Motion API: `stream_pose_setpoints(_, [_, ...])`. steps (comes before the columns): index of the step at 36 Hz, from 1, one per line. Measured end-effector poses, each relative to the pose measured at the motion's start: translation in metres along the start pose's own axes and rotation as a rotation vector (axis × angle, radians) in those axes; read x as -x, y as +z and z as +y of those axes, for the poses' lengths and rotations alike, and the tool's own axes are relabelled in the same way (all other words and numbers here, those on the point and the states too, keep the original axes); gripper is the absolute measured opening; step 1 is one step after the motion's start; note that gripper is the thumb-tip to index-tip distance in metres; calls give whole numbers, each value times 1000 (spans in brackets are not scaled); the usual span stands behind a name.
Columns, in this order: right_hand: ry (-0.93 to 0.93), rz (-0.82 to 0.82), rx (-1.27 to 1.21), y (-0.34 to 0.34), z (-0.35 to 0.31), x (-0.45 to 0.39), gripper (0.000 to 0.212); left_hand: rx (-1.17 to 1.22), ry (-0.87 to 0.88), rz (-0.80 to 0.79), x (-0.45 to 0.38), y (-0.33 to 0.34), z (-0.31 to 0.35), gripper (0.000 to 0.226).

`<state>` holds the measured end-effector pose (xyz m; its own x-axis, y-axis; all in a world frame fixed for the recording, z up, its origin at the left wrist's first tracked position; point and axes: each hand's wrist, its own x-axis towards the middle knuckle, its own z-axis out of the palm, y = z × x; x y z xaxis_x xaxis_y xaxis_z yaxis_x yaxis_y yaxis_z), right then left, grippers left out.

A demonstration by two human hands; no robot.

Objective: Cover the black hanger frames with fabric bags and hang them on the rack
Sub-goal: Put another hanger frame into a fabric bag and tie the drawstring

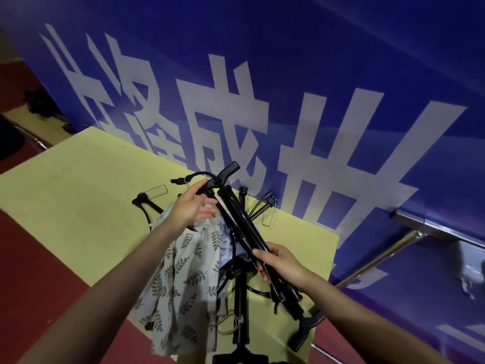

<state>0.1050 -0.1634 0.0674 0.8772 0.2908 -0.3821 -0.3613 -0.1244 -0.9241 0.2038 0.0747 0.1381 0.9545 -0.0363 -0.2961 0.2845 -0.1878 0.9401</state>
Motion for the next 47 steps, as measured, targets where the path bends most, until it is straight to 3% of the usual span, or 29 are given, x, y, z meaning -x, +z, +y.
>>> stream_pose_setpoints(4, [17, 64, 55, 1, -10, -16, 17, -238, 89, 106, 1, -30, -23, 30])
stream_pose_setpoints(8, [38, 86, 141, 4, -20, -32, 21, -459, 24, 180, 0, -53, -54, 27])
stream_pose_setpoints(12, [-10, 136, 161, 11, -26, -45, 18, -379, -126, 148, -9, -61, -75, 23])
stream_pose_setpoints(16, [-67, 158, 169, 17, -41, -57, 14, -395, -193, 7, -18, -59, -82, 29])
stream_pose_setpoints(21, [-84, 132, 154, 17, -55, -71, 22, -780, -115, -249, -28, -46, -83, 32])
stream_pose_setpoints(27, [-73, 131, 204, 14, -56, -87, 16, -758, -147, -250, -41, -46, -108, 19])
stream_pose_setpoints(36, [-92, 116, 347, 28, -51, -102, 21, -269, -201, 165, -21, -38, -117, 38])
stream_pose_setpoints(38, [-105, 131, 341, 33, -54, -104, 32, -254, -284, 166, -18, -37, -119, 36])
stream_pose_setpoints(41, [-114, 146, 327, 38, -57, -107, 17, -208, -420, 177, -15, -35, -120, 26])
stream_pose_setpoints(45, [-128, 178, 321, 40, -58, -106, 43, -142, -506, 205, -10, -36, -114, 21])
stream_pose_setpoints(47, [-130, 185, 350, 39, -57, -104, 41, -152, -484, 199, -8, -37, -116, 24])
